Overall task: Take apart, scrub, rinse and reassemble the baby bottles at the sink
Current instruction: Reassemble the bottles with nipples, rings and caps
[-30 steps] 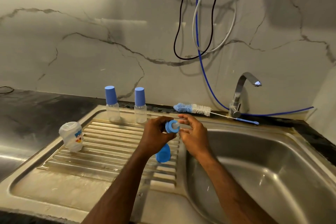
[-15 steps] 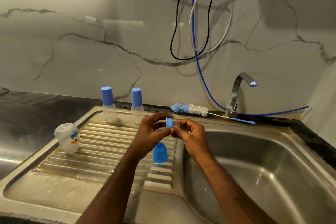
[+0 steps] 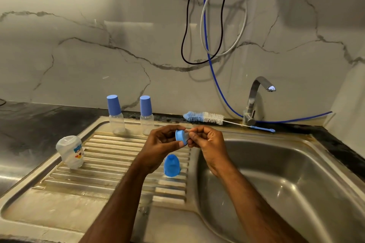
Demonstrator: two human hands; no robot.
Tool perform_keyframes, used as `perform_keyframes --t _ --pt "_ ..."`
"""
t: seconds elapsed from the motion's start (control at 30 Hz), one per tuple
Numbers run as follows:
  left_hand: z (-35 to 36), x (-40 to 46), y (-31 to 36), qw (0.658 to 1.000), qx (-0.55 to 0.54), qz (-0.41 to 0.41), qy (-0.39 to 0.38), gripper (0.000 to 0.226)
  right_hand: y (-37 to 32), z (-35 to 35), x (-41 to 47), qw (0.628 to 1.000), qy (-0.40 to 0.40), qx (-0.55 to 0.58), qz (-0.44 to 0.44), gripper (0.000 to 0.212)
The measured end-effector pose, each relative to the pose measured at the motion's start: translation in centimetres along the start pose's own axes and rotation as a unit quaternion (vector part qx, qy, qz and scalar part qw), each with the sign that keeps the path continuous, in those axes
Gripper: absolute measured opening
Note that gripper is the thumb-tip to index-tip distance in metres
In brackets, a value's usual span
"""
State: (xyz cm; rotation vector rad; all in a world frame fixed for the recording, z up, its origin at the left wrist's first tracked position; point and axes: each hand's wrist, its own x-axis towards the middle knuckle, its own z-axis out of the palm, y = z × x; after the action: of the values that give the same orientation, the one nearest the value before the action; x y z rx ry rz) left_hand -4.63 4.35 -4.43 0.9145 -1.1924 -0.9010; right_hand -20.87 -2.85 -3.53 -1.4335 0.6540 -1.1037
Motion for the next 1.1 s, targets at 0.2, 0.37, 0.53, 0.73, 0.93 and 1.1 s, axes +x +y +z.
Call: perform_keyframes --t 0.2,0.37,0.53,0.73,0.93,1.1 --pt "-0.1 0.0 -0.2 0.999 -0.024 -0.025 0.001 0.052 0.0 0.1 -0.1 0.999 -0.04 -0.012 0.005 0.017" --pt "-0.1 0.0 -0.4 1.0 0.021 -0.015 0.011 0.051 0.3 0.4 -0.3 0.984 -0.044 -0.167 -0.049 0.028" --pt "-0.1 0.0 -0.6 0.999 0.05 -0.009 0.001 0.042 0.0 0.0 0.0 0.988 -0.025 -0.151 -0.036 0.023" --pt "0.6 0.2 -0.8 0.997 0.057 0.008 0.058 0.041 0.7 1.3 -0.2 0.95 0.038 -0.262 -0.165 0.011" --pt "0.2 0.2 -0.4 0.999 -0.036 -0.022 0.021 0.036 0.1 1.1 -0.2 0.984 0.028 -0.141 -0.108 0.009" --pt "0.2 0.2 -0.2 0.995 -0.064 -0.074 0.003 0.033 -0.2 0.1 -0.2 0.998 -0.042 -0.043 -0.035 0.017"
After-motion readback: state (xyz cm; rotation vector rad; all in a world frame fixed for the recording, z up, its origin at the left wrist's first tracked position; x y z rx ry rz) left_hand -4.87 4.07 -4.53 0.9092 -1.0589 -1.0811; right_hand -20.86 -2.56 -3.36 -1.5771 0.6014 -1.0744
